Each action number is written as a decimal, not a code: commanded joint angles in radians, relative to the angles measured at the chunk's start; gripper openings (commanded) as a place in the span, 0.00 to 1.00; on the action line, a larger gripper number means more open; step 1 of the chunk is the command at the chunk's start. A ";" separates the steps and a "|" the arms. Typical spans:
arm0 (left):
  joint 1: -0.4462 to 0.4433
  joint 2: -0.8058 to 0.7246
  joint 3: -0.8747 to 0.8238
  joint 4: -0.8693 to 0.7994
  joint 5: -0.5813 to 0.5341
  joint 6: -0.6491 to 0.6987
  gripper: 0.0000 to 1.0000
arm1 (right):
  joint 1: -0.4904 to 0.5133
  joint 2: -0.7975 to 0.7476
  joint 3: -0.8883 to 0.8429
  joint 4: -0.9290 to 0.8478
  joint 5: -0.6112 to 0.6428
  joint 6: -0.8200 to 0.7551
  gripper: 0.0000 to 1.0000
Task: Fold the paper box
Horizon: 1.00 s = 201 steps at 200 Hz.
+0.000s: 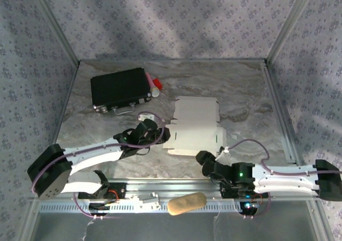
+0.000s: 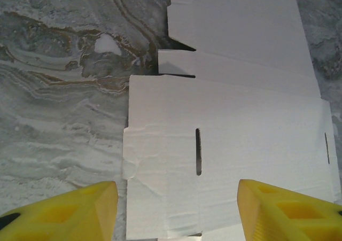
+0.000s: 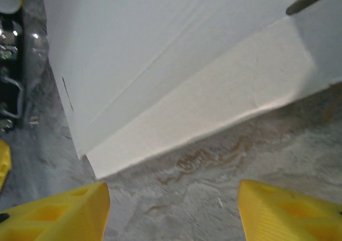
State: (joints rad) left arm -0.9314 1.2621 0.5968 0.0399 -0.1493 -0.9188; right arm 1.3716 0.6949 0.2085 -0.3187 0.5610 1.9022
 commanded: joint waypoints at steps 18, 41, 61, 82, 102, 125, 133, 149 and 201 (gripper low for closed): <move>0.008 0.015 -0.013 0.133 0.028 -0.010 0.61 | -0.059 0.030 -0.104 0.240 0.037 0.069 0.65; 0.051 0.046 -0.043 0.224 0.104 -0.022 0.62 | -0.067 0.066 -0.127 0.316 0.060 0.089 0.65; 0.101 0.085 -0.041 0.262 0.151 -0.027 0.62 | -0.088 0.082 -0.126 0.342 0.079 0.087 0.66; 0.131 0.136 -0.009 0.276 0.171 -0.007 0.62 | -0.138 0.144 -0.134 0.408 0.040 0.081 0.66; 0.145 0.192 0.036 0.274 0.169 0.033 0.62 | -0.163 0.246 -0.135 0.512 0.019 0.080 0.66; 0.169 0.264 0.079 0.280 0.168 0.073 0.63 | -0.182 0.339 -0.130 0.610 0.018 0.077 0.65; 0.183 0.291 0.091 0.286 0.177 0.081 0.62 | -0.189 0.358 -0.128 0.626 0.023 0.072 0.65; 0.199 0.351 0.112 0.304 0.188 0.090 0.61 | -0.220 0.381 -0.129 0.660 0.022 0.049 0.65; 0.213 0.464 0.127 0.371 0.210 0.102 0.57 | -0.374 0.357 -0.132 0.757 -0.055 -0.101 0.62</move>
State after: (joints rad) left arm -0.7216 1.6886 0.6930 0.3534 0.0158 -0.8379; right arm 1.0683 1.0569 0.1097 0.4038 0.4999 1.8961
